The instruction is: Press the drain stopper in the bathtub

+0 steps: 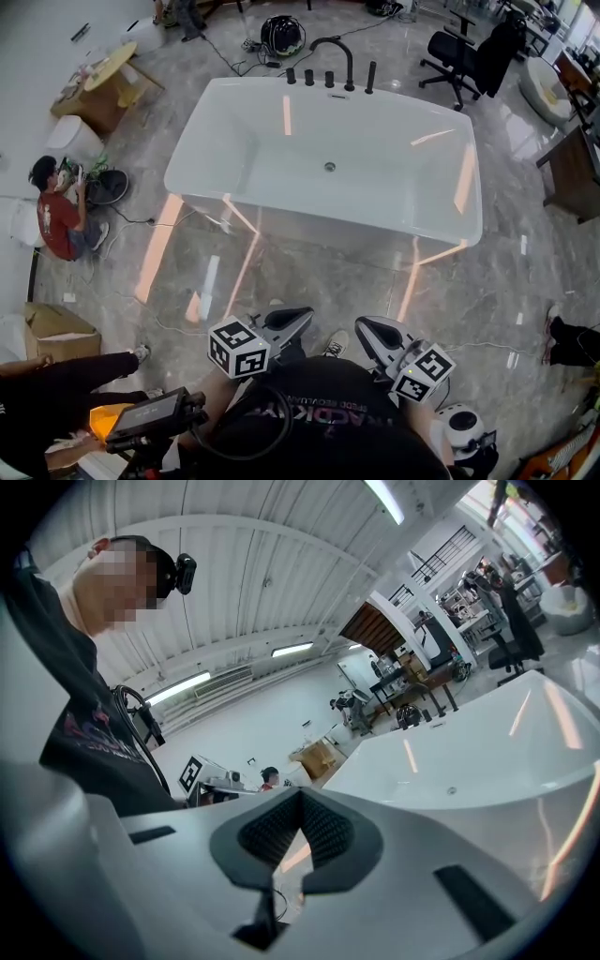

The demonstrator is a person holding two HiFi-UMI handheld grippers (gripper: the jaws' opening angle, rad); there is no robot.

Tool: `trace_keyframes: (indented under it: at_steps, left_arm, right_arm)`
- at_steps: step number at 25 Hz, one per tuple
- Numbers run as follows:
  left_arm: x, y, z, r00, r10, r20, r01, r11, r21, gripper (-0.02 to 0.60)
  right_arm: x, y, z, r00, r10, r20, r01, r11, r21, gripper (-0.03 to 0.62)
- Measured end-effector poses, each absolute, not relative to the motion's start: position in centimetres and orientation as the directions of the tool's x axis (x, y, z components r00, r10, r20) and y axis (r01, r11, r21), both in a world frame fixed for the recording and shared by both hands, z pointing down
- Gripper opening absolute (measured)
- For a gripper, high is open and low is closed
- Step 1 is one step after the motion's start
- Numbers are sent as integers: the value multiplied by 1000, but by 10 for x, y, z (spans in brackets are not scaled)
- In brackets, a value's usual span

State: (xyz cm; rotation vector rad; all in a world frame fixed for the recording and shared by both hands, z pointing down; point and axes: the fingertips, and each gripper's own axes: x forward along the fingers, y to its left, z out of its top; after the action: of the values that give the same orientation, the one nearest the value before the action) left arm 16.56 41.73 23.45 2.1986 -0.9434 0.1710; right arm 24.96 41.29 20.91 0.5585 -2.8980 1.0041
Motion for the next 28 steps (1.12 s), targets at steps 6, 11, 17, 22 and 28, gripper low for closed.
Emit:
trace_keyframes:
  at_steps: [6,11,17,22,28]
  left_arm:
    - [121,402,227,718,-588,373,-675,-457,579,8]
    - [85,393,234,713,-596,370,-674,-436,597,8]
    - [50,375,242,715,-600,358,-665,-428,611,8]
    - [26,360,238,732,-588,345,-651,-454,608,8]
    - [-3,345,238,745,-578,333,-636,-464,617,8]
  right_arm:
    - [212,396,203,-929,-335,156,-360,722,-591,14]
    - [179,385,207,-927,-332,172,-367,720,-590,15]
    - [142,365,210,-926,-328,186,-373,727,-577,14]
    - [116,349,204,-919,-353,177,-388,720,-576,15]
    - [87,335,200,-909,-375,181,-409,720,-560,15]
